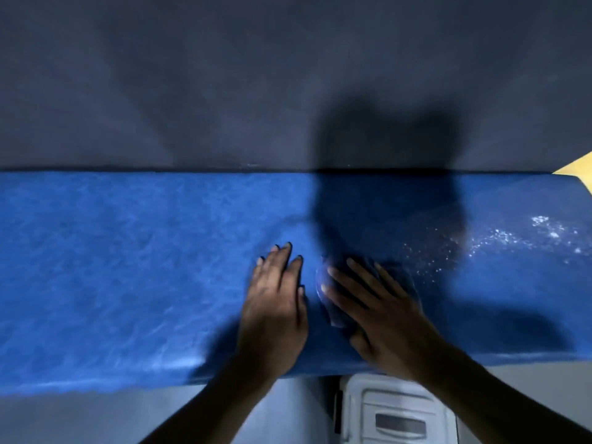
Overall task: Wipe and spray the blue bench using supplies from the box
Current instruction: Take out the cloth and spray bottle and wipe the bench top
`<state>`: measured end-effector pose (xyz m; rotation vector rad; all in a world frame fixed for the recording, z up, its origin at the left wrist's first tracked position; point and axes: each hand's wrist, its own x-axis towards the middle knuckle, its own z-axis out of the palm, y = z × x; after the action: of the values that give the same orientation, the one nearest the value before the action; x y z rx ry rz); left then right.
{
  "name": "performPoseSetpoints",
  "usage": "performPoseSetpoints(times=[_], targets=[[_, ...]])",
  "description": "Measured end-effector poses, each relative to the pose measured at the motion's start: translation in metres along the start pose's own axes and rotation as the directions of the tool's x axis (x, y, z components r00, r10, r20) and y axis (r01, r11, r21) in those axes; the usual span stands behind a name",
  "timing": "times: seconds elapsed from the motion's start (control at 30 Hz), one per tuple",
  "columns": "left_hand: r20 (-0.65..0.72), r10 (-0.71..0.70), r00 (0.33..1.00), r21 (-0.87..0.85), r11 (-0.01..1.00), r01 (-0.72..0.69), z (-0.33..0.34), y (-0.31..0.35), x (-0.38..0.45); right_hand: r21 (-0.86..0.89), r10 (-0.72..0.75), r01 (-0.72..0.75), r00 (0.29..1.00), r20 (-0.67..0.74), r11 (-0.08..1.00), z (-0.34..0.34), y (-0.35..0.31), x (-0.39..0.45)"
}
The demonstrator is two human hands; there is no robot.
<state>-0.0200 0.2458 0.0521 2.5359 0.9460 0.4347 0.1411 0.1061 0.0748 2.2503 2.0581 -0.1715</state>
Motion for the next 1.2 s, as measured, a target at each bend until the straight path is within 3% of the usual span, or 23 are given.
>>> performPoseSetpoints(times=[0.13, 0.37, 0.53, 0.7, 0.97, 1.1, 1.2], targets=[[-0.015, -0.069, 0.997, 0.166, 0.984, 0.071, 0.012, 0.023, 0.004, 0.050, 0.012, -0.011, 1.000, -0.021, 0.999, -0.005, 0.040, 0.031], [-0.063, -0.064, 0.996, 0.171, 0.983, 0.074, 0.013, 0.027, 0.006, 0.082, 0.058, -0.046, 0.988, -0.146, 0.996, -0.004, 0.110, 0.100], [-0.067, -0.067, 0.995, 0.205, 0.975, 0.080, 0.016, 0.028, 0.006, 0.184, 0.225, -0.185, 0.947, -0.228, 0.965, -0.001, 0.122, 0.119], [-0.031, -0.085, 0.996, 0.254, 0.963, 0.091, 0.015, 0.032, 0.005, 0.226, 0.432, -0.402, 0.896, -0.105, 0.887, -0.002, 0.088, 0.075], [0.034, -0.124, 0.992, 0.278, 0.954, 0.110, 0.008, 0.038, 0.004, 0.291, 0.404, -0.365, 0.911, -0.085, 0.884, 0.005, 0.045, -0.051], [0.073, -0.138, 0.988, 0.237, 0.964, 0.118, 0.000, 0.045, 0.003, 0.259, 0.282, -0.241, 0.950, -0.136, 0.935, 0.014, 0.046, -0.106], [0.078, -0.076, 0.994, 0.117, 0.991, 0.066, -0.001, 0.069, 0.005, 0.165, 0.096, -0.075, 0.987, -0.129, 0.983, 0.018, 0.062, -0.128]])
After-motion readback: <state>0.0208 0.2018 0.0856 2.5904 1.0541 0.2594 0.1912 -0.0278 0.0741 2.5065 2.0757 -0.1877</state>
